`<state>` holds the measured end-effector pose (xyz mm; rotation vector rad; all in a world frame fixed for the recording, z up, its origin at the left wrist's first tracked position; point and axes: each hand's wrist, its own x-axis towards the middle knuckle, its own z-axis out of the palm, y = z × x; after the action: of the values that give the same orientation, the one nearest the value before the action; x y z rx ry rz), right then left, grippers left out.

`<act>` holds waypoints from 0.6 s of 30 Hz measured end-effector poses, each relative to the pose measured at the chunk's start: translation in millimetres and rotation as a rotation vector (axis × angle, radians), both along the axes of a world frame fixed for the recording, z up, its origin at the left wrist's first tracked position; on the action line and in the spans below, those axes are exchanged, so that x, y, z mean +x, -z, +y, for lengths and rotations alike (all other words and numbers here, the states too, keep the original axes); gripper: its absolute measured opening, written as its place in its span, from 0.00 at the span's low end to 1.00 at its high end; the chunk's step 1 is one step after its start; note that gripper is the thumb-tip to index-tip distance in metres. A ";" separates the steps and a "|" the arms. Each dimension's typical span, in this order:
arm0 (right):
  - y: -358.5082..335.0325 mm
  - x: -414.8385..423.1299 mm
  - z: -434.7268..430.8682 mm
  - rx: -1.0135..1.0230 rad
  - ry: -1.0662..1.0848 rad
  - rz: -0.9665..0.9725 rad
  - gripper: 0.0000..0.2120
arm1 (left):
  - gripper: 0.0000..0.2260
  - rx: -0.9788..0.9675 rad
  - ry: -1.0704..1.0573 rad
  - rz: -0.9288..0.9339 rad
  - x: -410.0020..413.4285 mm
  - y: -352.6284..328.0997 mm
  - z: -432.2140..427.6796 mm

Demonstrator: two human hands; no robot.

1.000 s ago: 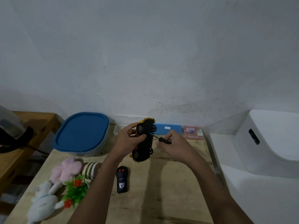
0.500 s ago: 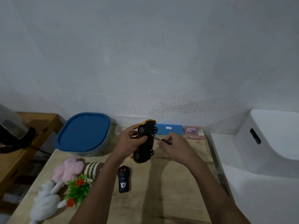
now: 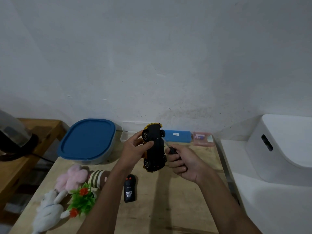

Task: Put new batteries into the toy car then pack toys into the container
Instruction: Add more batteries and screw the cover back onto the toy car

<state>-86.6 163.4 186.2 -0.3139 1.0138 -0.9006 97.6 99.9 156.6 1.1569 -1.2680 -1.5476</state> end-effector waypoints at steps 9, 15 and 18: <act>20.2 22.5 10.6 -0.349 -0.119 0.972 0.29 | 0.21 0.147 -0.060 0.109 -10.2 2.9 2.5; 27.8 29.4 11.2 -0.399 -0.182 1.002 0.30 | 0.17 0.219 -0.028 0.071 -16.7 -1.7 5.2; 30.1 20.2 10.0 -0.365 -0.153 0.830 0.23 | 0.19 0.224 0.075 -0.002 -8.1 -1.6 4.7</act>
<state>-66.4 173.4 156.0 -1.1219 1.5491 -0.8188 89.5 104.6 158.2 1.2618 -1.1732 -1.7801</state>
